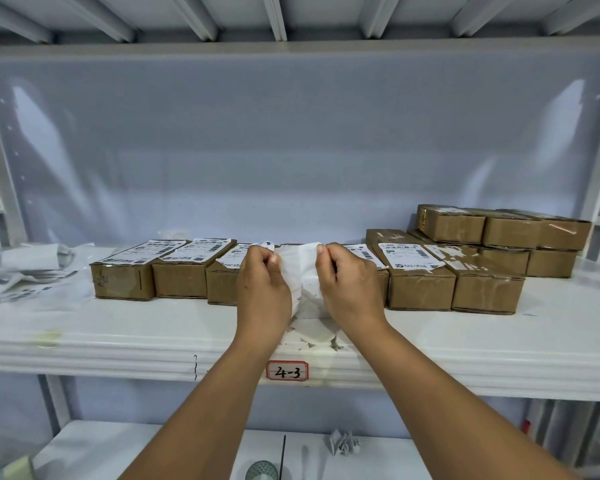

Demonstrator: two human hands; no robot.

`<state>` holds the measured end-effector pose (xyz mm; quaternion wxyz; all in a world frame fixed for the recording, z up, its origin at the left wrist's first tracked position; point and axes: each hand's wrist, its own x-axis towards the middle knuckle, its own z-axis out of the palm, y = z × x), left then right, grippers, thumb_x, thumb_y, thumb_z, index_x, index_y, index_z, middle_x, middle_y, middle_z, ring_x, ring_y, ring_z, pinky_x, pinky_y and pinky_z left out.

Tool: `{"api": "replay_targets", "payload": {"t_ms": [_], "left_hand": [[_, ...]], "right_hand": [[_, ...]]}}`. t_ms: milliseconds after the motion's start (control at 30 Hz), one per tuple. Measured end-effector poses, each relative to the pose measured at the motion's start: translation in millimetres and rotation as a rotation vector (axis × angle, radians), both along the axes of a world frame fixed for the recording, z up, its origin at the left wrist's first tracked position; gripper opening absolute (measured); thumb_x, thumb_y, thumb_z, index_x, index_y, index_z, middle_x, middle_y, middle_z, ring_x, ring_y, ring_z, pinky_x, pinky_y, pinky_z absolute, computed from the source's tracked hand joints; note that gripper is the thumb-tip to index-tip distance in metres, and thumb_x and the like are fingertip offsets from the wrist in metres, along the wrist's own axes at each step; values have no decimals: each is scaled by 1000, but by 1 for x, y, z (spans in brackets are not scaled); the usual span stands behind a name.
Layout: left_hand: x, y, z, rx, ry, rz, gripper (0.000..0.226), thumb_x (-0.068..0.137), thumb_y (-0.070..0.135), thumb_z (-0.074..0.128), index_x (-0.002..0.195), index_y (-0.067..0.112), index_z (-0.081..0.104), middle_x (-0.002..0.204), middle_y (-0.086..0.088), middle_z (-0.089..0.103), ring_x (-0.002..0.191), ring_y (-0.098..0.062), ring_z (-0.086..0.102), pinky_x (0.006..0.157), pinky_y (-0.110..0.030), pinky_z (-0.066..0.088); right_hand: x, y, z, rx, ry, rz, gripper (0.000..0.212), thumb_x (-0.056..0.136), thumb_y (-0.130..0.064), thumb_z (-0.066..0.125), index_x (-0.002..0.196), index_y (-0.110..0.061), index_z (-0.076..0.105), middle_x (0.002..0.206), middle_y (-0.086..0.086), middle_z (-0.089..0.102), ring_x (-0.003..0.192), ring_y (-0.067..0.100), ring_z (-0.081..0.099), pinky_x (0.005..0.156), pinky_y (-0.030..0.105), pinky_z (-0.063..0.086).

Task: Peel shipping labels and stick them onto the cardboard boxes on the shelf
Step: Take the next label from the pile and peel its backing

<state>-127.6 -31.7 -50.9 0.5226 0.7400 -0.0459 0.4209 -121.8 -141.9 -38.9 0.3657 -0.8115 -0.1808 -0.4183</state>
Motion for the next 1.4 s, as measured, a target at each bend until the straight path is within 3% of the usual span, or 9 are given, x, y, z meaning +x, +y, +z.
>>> {"api": "replay_targets", "payload": {"t_ms": [133, 267, 400, 600, 733, 967, 1133, 1267, 1400], "left_hand": [[1, 1, 1, -47, 32, 3, 22, 101, 17, 32, 79, 18, 38, 73, 3, 44, 71, -20, 41, 61, -32, 28], [0, 0, 3, -25, 33, 15, 19, 101, 17, 30, 85, 13, 39, 72, 3, 44, 67, -17, 40, 53, -21, 28], [1, 1, 3, -56, 89, 12, 18, 102, 18, 28, 89, 11, 39, 75, 1, 45, 72, -21, 42, 60, -32, 25], [0, 1, 4, -83, 129, 22, 15, 101, 17, 30, 92, 9, 40, 78, 2, 47, 79, -22, 46, 61, -31, 25], [0, 1, 5, -95, 144, 29, 16, 101, 17, 31, 92, 8, 41, 79, 1, 47, 78, -22, 45, 58, -31, 20], [3, 3, 4, -171, 192, 5, 15, 101, 19, 31, 93, 11, 41, 84, -2, 51, 83, -25, 50, 68, -33, 35], [2, 3, 6, -207, 224, 3, 15, 101, 20, 30, 95, 12, 41, 79, 3, 48, 77, -21, 48, 68, -34, 37], [2, 3, 8, -219, 236, 9, 14, 101, 19, 31, 96, 11, 42, 78, 5, 47, 72, -16, 46, 67, -32, 35], [2, 3, 7, -225, 223, -2, 15, 101, 19, 32, 94, 11, 42, 77, 3, 48, 71, -17, 47, 68, -33, 38]], "right_hand": [[4, -3, 0, 69, -1, 1, 36, 98, -20, 46, 63, -15, 37, 50, -6, 32, 57, 25, 37, 56, 34, 17], [3, -5, 2, 86, 9, -19, 43, 98, -21, 45, 58, -24, 29, 49, -7, 32, 57, 24, 36, 59, 38, 23], [4, -4, 1, 115, 5, -18, 36, 98, -20, 45, 64, -13, 38, 49, -7, 32, 57, 24, 37, 59, 38, 23], [6, -3, 1, 140, 11, -86, 47, 98, -21, 44, 56, -26, 24, 49, -8, 28, 59, 24, 36, 58, 35, 22], [9, -2, 1, 153, 11, -127, 46, 99, -22, 43, 56, -24, 26, 49, -7, 28, 59, 25, 37, 58, 34, 25], [9, -2, 0, 151, -17, -131, 35, 99, -21, 43, 65, -12, 40, 54, 0, 38, 59, 26, 39, 59, 37, 29], [9, -4, 0, 148, 2, -140, 38, 99, -21, 42, 62, -15, 36, 49, -8, 28, 58, 25, 36, 58, 34, 20], [9, -4, 1, 148, 16, -145, 47, 99, -21, 42, 56, -25, 24, 49, -8, 28, 58, 24, 36, 58, 34, 21], [10, -4, 1, 172, 33, -144, 45, 100, -23, 40, 57, -21, 27, 50, -7, 30, 58, 25, 37, 57, 34, 25]]}}
